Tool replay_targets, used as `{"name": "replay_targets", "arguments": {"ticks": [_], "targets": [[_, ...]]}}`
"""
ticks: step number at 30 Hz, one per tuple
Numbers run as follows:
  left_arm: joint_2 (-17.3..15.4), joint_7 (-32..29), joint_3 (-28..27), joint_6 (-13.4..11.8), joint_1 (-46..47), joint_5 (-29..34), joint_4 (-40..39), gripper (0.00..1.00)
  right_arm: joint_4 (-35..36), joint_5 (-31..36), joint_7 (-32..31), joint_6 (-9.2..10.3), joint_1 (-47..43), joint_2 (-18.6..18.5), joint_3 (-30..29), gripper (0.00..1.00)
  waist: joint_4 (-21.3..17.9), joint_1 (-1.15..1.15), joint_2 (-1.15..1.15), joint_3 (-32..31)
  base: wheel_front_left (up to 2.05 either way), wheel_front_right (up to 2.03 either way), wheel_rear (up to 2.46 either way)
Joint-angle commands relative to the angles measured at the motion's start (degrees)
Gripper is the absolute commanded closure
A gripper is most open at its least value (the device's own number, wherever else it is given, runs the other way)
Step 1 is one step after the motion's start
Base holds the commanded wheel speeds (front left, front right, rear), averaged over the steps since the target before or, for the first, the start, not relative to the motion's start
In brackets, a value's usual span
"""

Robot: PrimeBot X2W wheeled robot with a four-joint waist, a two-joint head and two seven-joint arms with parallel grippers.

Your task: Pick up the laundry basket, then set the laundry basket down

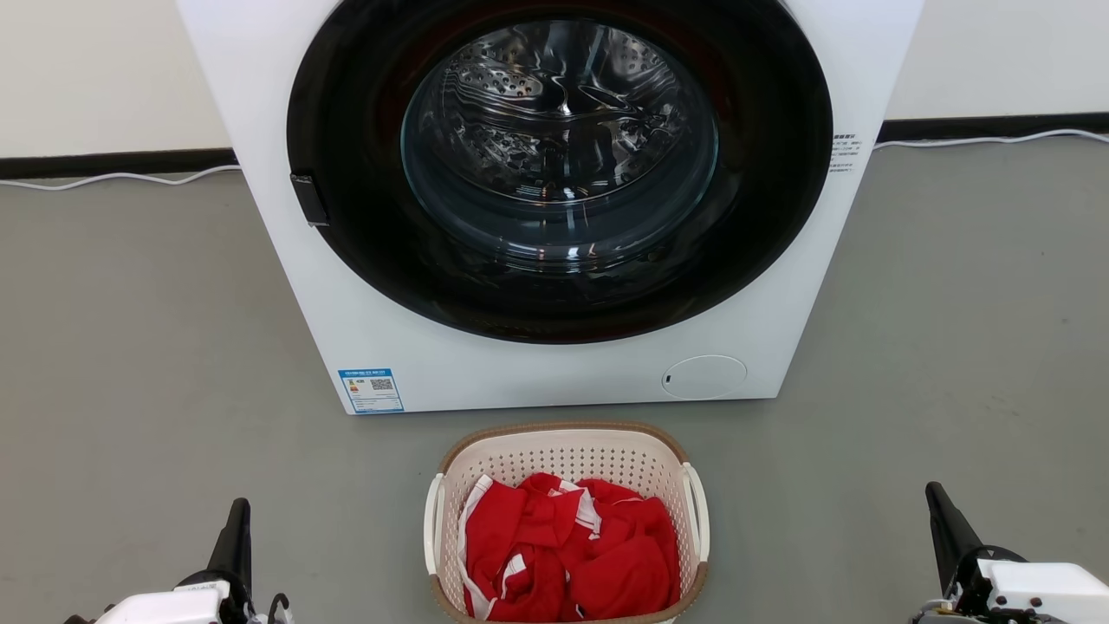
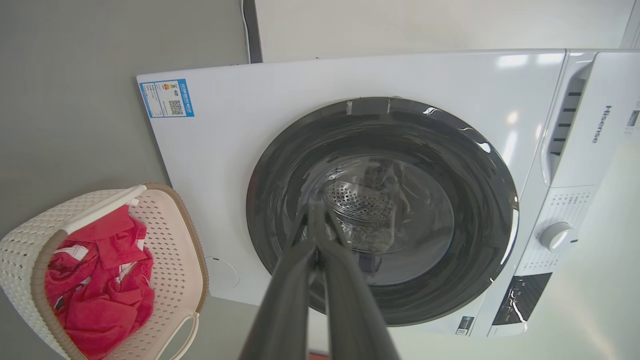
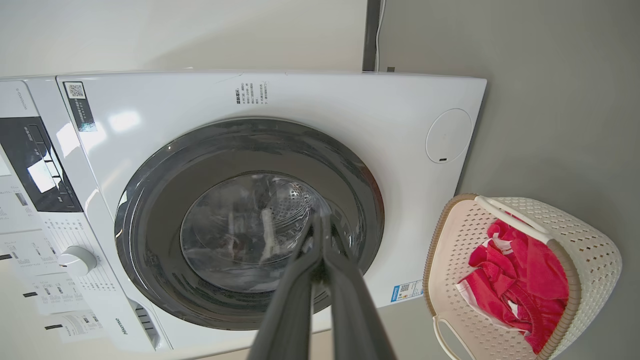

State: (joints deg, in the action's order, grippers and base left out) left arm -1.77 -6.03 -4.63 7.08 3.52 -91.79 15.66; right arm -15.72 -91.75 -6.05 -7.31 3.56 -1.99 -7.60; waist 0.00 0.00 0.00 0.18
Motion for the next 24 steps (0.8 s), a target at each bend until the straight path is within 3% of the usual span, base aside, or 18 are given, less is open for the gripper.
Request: {"name": "replay_targets", "arguments": {"ticks": [1, 24], "targets": [[-1.10, -0.46, -1.88, 0.41, 2.67, -0.38, -1.61, 1.00, 1.69, -0.44, -0.42, -0.18, 2.62, -0.88, 1.10, 1.00, 0.00, 0.00, 0.00, 0.00, 0.00, 0.00, 0.00], [-1.10, -0.46, -1.88, 0.41, 2.67, -0.39, -1.62, 1.00, 1.69, -0.44, -0.42, -0.18, 2.62, -0.88, 1.10, 1.00, 0.00, 0.00, 0.00, 0.00, 0.00, 0.00, 0.00]]}}
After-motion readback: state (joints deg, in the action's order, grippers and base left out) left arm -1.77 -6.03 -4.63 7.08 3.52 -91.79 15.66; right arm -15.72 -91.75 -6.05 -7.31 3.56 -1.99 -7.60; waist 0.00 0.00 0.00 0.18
